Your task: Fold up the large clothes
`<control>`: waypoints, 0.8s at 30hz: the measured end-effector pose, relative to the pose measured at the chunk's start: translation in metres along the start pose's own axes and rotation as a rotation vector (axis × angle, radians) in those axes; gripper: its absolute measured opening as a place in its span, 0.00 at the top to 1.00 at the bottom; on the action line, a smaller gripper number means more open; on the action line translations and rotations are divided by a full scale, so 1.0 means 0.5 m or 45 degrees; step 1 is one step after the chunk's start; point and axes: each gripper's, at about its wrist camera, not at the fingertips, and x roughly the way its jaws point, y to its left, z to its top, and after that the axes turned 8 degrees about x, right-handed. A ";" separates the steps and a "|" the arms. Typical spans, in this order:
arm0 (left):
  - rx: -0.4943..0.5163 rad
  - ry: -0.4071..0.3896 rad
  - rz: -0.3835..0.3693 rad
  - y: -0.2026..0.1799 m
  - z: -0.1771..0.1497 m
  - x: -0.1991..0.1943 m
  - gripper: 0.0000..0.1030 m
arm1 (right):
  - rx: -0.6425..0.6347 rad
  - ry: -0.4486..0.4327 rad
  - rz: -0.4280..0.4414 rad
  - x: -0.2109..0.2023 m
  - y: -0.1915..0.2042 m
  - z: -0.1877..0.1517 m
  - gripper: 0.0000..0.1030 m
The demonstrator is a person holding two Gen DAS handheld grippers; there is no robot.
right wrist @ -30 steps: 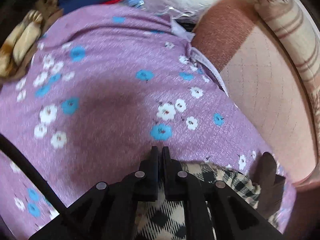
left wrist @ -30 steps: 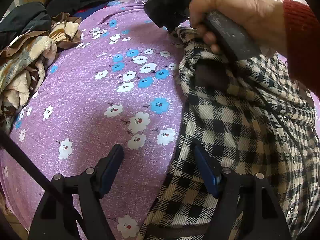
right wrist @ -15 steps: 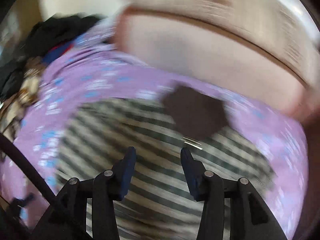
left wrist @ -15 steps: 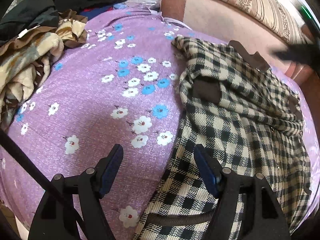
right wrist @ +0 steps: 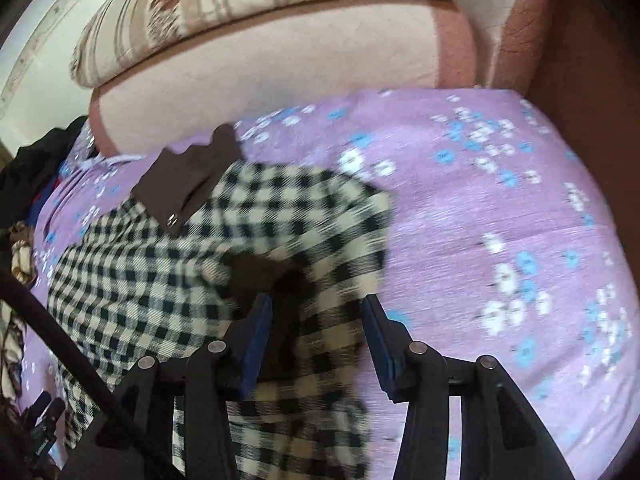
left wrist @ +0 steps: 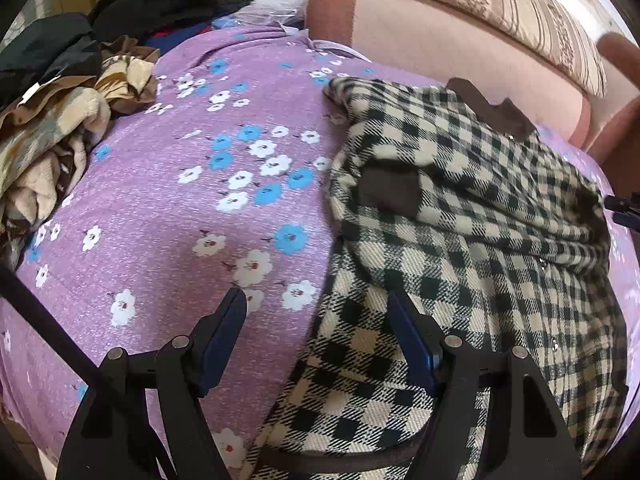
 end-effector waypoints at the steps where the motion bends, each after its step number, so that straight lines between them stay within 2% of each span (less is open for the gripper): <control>1: 0.007 0.002 0.001 -0.002 0.000 0.002 0.31 | -0.011 0.017 -0.005 0.014 0.006 -0.006 0.51; 4: 0.013 0.006 0.006 -0.001 0.000 0.006 0.31 | -0.059 0.067 -0.012 0.056 0.031 -0.025 0.52; 5: 0.006 0.004 0.007 0.001 0.002 0.005 0.31 | -0.084 0.082 0.001 0.062 0.040 -0.033 0.82; 6: -0.003 0.000 0.008 0.005 0.002 0.003 0.31 | -0.098 0.093 -0.005 0.066 0.044 -0.037 0.92; 11: -0.041 0.005 0.008 0.024 0.009 0.004 0.31 | -0.141 0.063 -0.259 0.086 0.035 -0.044 0.95; 14: -0.048 0.009 0.010 0.032 0.010 0.005 0.31 | -0.166 0.041 -0.369 0.080 0.037 -0.041 0.95; 16: -0.050 0.003 0.012 0.036 0.011 0.002 0.31 | -0.200 -0.021 -0.419 0.050 0.045 -0.043 0.92; 18: -0.054 -0.003 0.010 0.038 0.012 -0.001 0.31 | -0.198 -0.096 -0.351 0.002 0.055 -0.052 0.92; 20: -0.059 -0.009 0.007 0.040 0.015 -0.002 0.31 | -0.168 -0.117 -0.224 -0.034 0.070 -0.061 0.92; 24: -0.082 -0.011 0.020 0.045 0.021 -0.002 0.31 | -0.045 -0.019 0.153 -0.040 0.124 -0.068 0.92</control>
